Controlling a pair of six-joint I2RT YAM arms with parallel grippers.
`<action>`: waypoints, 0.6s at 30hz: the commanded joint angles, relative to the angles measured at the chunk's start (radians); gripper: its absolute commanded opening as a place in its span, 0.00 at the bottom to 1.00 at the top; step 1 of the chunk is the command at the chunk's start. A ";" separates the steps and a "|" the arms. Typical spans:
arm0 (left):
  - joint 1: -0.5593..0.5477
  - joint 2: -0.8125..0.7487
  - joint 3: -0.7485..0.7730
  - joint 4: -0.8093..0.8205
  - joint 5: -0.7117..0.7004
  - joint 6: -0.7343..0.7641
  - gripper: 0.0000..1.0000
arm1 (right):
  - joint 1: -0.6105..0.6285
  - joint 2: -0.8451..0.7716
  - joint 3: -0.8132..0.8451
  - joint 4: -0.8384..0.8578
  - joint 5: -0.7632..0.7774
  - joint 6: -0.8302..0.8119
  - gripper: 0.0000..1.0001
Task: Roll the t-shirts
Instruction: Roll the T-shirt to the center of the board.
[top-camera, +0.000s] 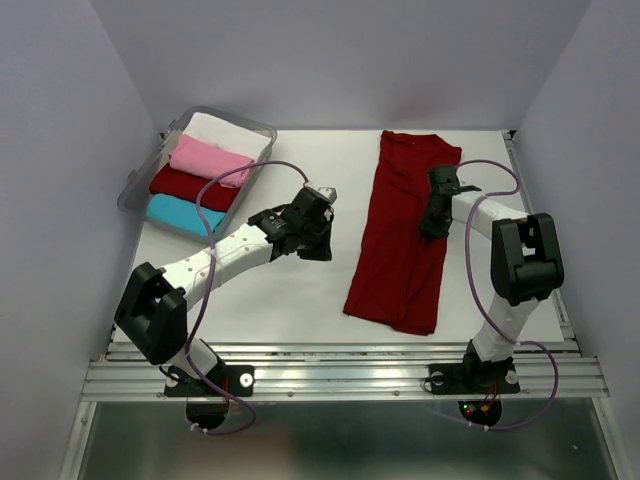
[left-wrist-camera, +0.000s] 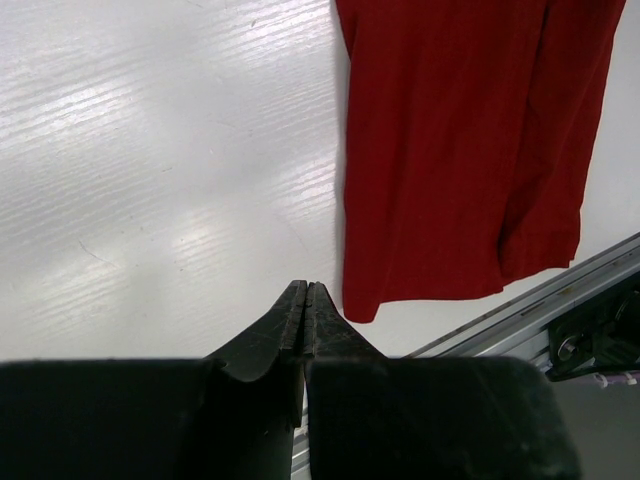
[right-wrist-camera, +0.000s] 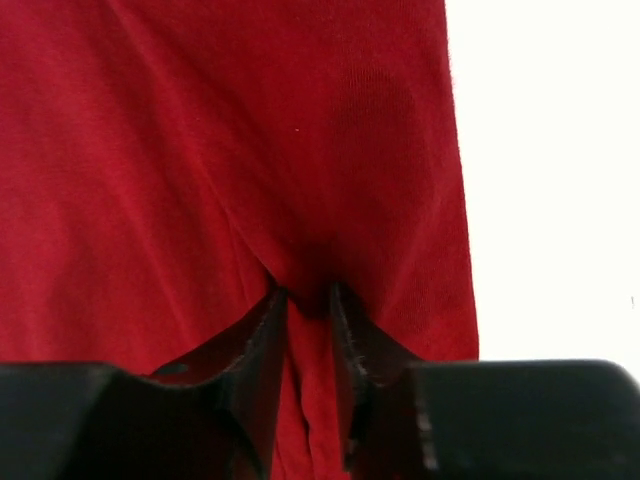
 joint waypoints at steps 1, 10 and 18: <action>0.001 -0.021 -0.001 0.009 0.008 0.020 0.12 | 0.001 0.009 0.009 0.027 0.005 -0.009 0.23; 0.001 -0.020 -0.001 0.010 0.006 0.018 0.11 | 0.001 -0.084 0.001 0.035 -0.045 -0.020 0.01; 0.001 -0.009 0.003 0.020 0.014 0.017 0.11 | 0.010 -0.117 0.001 0.025 -0.100 -0.031 0.01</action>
